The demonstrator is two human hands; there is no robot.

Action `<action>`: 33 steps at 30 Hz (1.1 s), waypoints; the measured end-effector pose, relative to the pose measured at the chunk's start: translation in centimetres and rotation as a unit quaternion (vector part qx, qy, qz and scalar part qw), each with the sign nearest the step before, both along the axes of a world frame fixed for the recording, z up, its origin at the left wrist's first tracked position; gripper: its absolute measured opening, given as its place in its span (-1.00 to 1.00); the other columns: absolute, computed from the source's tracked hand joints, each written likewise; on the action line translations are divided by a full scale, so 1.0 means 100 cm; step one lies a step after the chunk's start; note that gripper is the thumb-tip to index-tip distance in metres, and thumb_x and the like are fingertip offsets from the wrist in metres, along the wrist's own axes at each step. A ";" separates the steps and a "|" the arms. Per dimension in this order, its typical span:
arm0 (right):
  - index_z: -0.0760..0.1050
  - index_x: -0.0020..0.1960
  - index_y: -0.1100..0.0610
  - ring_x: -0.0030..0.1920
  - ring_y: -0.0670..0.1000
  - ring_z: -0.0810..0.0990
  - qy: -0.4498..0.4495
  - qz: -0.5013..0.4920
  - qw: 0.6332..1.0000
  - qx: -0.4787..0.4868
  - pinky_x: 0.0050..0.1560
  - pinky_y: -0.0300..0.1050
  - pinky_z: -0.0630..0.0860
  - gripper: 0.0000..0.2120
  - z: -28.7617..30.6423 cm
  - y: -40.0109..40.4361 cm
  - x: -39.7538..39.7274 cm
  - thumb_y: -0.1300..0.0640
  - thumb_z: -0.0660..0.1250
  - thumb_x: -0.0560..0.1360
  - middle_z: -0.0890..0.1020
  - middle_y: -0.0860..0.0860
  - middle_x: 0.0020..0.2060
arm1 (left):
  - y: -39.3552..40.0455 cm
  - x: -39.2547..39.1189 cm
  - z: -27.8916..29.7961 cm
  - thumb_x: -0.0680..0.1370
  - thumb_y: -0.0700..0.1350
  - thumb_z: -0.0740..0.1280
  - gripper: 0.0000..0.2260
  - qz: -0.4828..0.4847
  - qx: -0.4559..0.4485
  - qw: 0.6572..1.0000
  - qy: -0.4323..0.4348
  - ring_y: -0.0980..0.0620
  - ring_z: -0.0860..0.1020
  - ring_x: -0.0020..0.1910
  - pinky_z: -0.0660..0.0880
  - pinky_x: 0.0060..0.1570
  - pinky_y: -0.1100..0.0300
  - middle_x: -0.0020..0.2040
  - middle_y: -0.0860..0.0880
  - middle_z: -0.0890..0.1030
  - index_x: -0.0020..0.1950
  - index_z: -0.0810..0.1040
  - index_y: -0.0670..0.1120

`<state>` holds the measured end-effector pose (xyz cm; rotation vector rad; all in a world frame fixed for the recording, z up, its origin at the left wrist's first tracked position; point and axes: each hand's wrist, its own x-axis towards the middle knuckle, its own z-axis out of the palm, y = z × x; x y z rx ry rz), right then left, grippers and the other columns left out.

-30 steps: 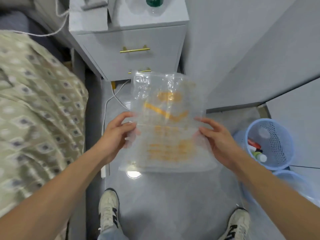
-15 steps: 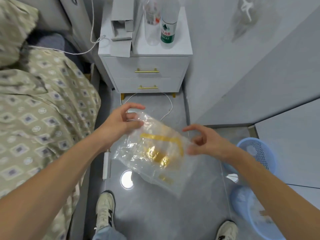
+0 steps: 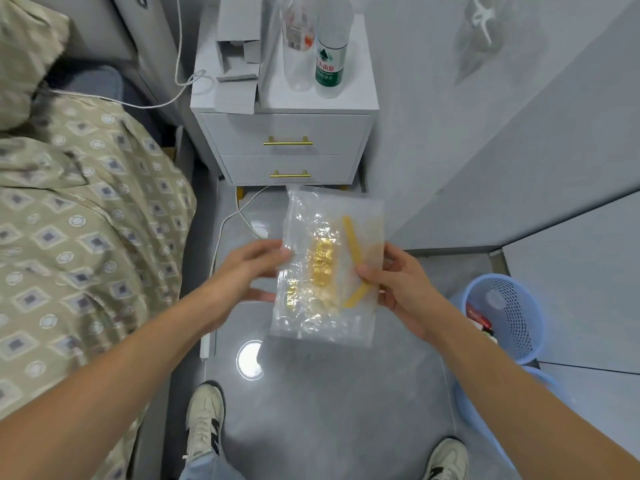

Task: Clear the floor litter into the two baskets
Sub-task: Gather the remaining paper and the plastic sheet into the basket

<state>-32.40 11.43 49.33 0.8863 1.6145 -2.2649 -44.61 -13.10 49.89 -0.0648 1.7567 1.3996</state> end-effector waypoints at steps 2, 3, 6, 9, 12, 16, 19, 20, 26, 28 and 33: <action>0.57 0.26 0.14 0.04 0.15 0.70 0.002 -0.002 1.000 0.000 0.02 0.08 0.65 -0.71 0.000 -0.003 0.001 0.27 0.44 0.55 0.71 0.16 0.13 | 0.004 0.011 -0.002 0.58 -0.04 0.43 -0.79 -0.031 -0.001 0.999 0.023 -0.16 0.64 0.12 0.63 -0.10 0.05 0.09 -0.08 0.70 0.20 0.64 -0.02; 0.56 0.26 0.14 0.02 0.15 0.70 0.000 0.007 1.000 0.011 0.00 0.08 0.65 -0.72 0.001 -0.004 0.002 0.25 0.43 0.56 0.71 0.16 0.12 | 0.006 0.014 -0.003 0.60 -0.11 0.40 -0.83 -0.021 0.004 0.999 0.033 -0.19 0.65 0.10 0.65 -0.07 -0.04 0.07 -0.12 0.70 0.19 0.65 -0.05; 0.54 0.27 0.01 -0.03 0.18 0.73 -0.016 0.054 0.997 0.057 -0.11 0.09 0.67 -0.75 0.002 -0.003 0.009 0.11 0.40 0.60 0.74 0.15 0.03 | 0.010 0.020 -0.003 0.63 -0.22 0.34 -0.79 0.008 0.030 0.999 0.018 -0.22 0.68 0.07 0.64 0.04 -0.17 0.06 -0.14 0.72 0.24 0.61 -0.06; 0.54 0.34 -0.05 -0.01 0.24 0.72 -0.016 0.068 0.997 0.017 -0.06 0.17 0.68 -0.71 -0.002 0.003 0.018 0.13 0.34 0.64 0.71 0.23 0.09 | 0.008 0.024 -0.004 0.61 -0.26 0.32 -0.72 0.019 0.065 0.998 -0.017 -0.18 0.67 0.00 0.64 -0.09 0.03 0.06 -0.16 0.71 0.28 0.58 0.00; 0.59 0.34 0.08 0.04 0.23 0.71 -0.001 0.034 0.997 -0.073 -0.03 0.14 0.68 -0.68 -0.004 0.005 0.020 0.27 0.28 0.63 0.67 0.28 0.15 | 0.012 0.023 -0.004 0.60 -0.31 0.27 -0.68 0.045 0.119 0.990 -0.064 -0.21 0.67 0.03 0.60 0.04 -0.04 0.11 -0.23 0.69 0.28 0.60 -0.04; 0.69 0.11 0.29 0.06 0.21 0.69 0.001 -0.004 0.992 -0.130 -0.04 -0.01 0.66 -0.67 -0.005 0.007 0.020 0.30 0.20 0.49 0.67 0.30 0.14 | 0.017 0.019 -0.006 0.55 -0.33 0.14 -0.69 0.073 0.129 0.988 -0.052 -0.17 0.60 -0.12 0.57 -0.17 0.11 -0.11 -0.21 0.66 -0.05 0.69 -0.19; 0.68 0.13 0.28 0.03 0.13 0.69 -0.001 0.017 0.996 -0.083 -0.08 -0.05 0.64 -0.67 -0.003 0.012 0.023 0.08 0.29 0.55 0.69 0.21 0.10 | 0.019 0.016 -0.008 0.60 -0.13 0.11 -0.63 0.049 0.146 0.983 -0.101 -0.18 0.60 -0.10 0.55 -0.09 0.04 -0.05 -0.27 0.65 -0.02 0.69 -0.22; 0.68 0.15 0.23 0.02 0.09 0.70 -0.005 0.033 0.999 -0.040 -0.10 -0.07 0.63 -0.72 -0.005 0.014 0.024 0.08 0.36 0.55 0.70 0.15 0.10 | 0.020 0.016 -0.008 0.61 -0.08 0.18 -0.67 0.024 0.132 0.986 -0.097 -0.17 0.62 -0.09 0.56 -0.06 0.02 -0.03 -0.27 0.65 0.02 0.69 -0.21; 0.68 0.17 0.11 -0.06 0.03 0.71 0.013 0.017 0.997 0.081 -0.08 -0.10 0.65 -0.64 -0.026 0.030 0.048 0.39 0.52 0.43 0.70 0.17 0.04 | 0.041 0.031 -0.021 0.47 -0.31 0.52 -0.80 -0.053 0.007 0.998 0.032 -0.27 0.57 -0.07 0.59 0.08 -0.23 -0.03 -0.37 0.58 0.04 0.75 -0.09; 0.69 0.17 0.12 -0.12 -0.01 0.68 0.024 -0.016 0.995 0.100 -0.14 -0.18 0.61 -0.64 -0.030 0.034 0.057 0.42 0.50 0.44 0.72 0.13 -0.07 | 0.055 0.040 -0.023 0.47 -0.32 0.52 -0.81 -0.039 -0.010 0.997 0.063 -0.16 0.49 -0.16 0.58 0.04 -0.27 -0.11 -0.43 0.52 0.00 0.77 -0.08; 0.71 0.13 0.15 -0.09 -0.03 0.69 0.030 -0.095 0.984 0.145 -0.06 -0.16 0.64 -0.66 -0.046 0.064 0.100 0.44 0.49 0.43 0.75 0.08 0.02 | 0.108 0.080 -0.036 0.46 -0.26 0.55 -0.77 -0.084 -0.016 0.991 0.099 -0.06 0.52 -0.14 0.60 0.03 -0.10 -0.03 -0.11 0.61 0.00 0.75 0.05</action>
